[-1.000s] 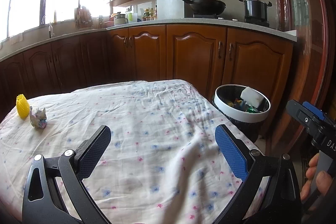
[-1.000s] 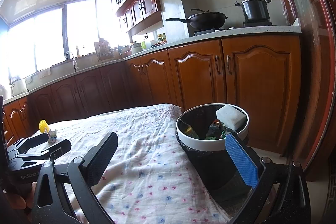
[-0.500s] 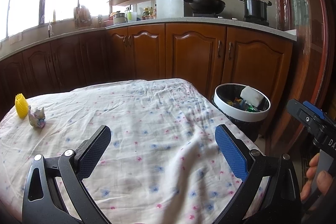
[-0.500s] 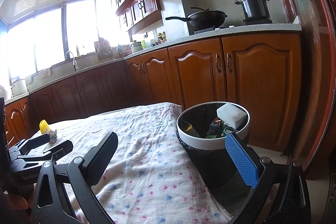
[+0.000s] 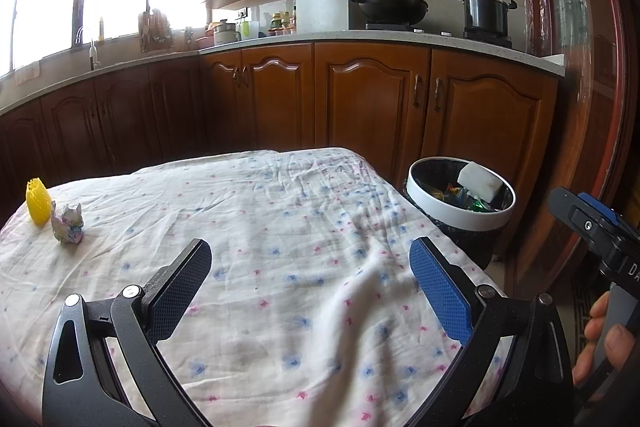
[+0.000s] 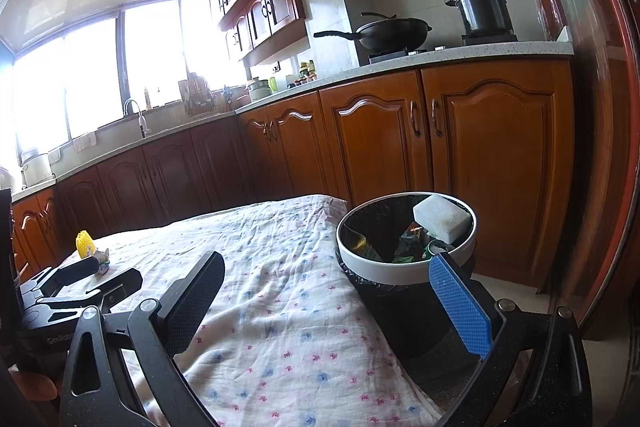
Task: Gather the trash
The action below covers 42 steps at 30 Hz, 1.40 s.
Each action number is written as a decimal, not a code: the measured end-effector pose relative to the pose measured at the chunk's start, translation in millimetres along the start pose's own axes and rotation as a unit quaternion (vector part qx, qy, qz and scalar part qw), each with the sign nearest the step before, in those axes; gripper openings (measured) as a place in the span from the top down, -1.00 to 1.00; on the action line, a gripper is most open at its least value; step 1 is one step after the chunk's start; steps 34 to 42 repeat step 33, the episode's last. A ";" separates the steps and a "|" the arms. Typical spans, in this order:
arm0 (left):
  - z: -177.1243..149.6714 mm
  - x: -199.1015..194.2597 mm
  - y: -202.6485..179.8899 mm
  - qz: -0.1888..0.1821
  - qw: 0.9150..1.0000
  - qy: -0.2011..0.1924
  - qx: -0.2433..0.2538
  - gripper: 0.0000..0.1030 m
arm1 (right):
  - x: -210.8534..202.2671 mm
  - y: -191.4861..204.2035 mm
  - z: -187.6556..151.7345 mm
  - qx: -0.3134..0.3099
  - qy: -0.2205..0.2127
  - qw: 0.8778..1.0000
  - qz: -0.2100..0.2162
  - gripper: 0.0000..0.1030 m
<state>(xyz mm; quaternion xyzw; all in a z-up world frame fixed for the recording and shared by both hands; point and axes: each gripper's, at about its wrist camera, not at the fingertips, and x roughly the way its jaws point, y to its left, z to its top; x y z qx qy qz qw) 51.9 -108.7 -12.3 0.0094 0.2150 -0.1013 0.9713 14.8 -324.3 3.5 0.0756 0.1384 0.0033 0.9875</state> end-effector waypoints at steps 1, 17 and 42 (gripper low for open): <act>0.0 -0.1 0.1 -0.001 1.000 0.000 0.000 -0.97 | 0.0 -0.6 0.2 0.001 0.000 1.000 -0.001 -1.00; 1.9 8.8 2.5 -0.008 1.000 0.007 0.003 -0.97 | 4.6 -2.4 -1.7 0.018 0.008 1.000 -0.005 -1.00; 3.3 19.2 10.4 -0.018 1.000 0.019 -0.004 -0.97 | 22.3 -2.1 -5.4 0.026 0.037 0.999 -0.010 -1.00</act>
